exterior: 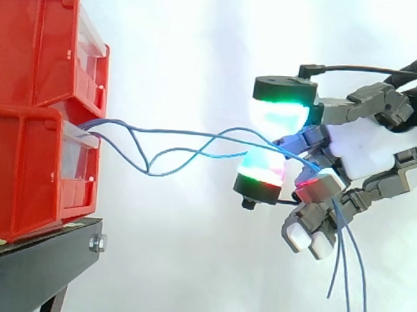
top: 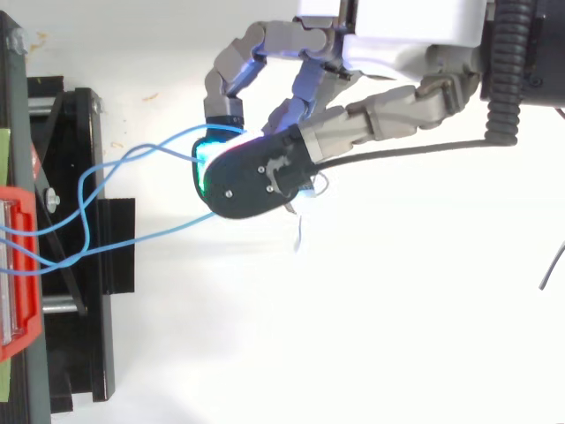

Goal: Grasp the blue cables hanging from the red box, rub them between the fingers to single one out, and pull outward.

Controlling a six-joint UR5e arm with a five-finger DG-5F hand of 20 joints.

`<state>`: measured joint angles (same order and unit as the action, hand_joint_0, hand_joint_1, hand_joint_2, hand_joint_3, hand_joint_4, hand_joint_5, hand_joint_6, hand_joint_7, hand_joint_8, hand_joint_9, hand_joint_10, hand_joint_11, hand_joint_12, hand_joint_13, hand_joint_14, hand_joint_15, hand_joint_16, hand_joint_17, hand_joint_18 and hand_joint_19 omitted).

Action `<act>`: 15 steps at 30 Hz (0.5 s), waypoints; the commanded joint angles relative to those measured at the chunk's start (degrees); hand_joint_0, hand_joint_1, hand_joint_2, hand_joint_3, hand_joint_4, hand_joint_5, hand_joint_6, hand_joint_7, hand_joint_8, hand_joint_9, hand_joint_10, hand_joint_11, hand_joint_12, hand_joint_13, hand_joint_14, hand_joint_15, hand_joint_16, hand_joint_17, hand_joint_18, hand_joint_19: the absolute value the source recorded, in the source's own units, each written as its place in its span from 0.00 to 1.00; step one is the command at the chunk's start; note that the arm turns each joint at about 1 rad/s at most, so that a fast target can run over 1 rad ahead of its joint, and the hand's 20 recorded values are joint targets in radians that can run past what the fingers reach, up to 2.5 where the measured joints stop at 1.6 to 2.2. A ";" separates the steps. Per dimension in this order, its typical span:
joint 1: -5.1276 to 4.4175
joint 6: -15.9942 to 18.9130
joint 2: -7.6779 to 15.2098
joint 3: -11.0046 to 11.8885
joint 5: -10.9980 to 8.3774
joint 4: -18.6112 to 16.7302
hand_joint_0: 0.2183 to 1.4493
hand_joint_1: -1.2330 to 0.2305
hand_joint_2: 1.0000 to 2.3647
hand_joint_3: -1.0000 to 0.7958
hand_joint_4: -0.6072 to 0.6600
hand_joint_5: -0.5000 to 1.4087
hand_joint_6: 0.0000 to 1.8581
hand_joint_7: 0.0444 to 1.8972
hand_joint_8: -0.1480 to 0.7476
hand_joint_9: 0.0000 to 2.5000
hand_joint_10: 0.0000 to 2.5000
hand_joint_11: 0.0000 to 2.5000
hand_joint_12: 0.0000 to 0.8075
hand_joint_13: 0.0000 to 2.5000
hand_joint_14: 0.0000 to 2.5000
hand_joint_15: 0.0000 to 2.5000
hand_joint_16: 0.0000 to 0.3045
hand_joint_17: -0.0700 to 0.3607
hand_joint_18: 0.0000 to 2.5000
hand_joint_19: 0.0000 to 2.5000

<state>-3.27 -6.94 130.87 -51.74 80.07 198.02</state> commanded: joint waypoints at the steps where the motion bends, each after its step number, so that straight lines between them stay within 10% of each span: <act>1: 0.02 0.00 0.00 0.06 0.00 0.00 0.26 0.53 0.00 0.28 0.51 0.19 0.46 0.47 0.50 0.50 0.01 0.38 0.47 0.34 0.01 0.25 0.17 0.44 0.25 0.30; 8: 0.11 -0.09 0.09 -0.12 0.09 -0.09 0.28 0.53 0.00 0.29 0.51 0.19 0.46 0.46 0.50 0.51 0.01 0.39 0.47 0.35 0.01 0.26 0.17 0.43 0.26 0.31; 15: 0.11 0.44 0.09 -6.36 0.35 -6.77 0.28 0.48 0.00 0.28 0.52 0.19 0.46 0.45 0.49 0.51 0.01 0.39 0.47 0.37 0.01 0.27 0.17 0.44 0.27 0.31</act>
<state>-3.18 -6.76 130.94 -55.62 80.40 195.48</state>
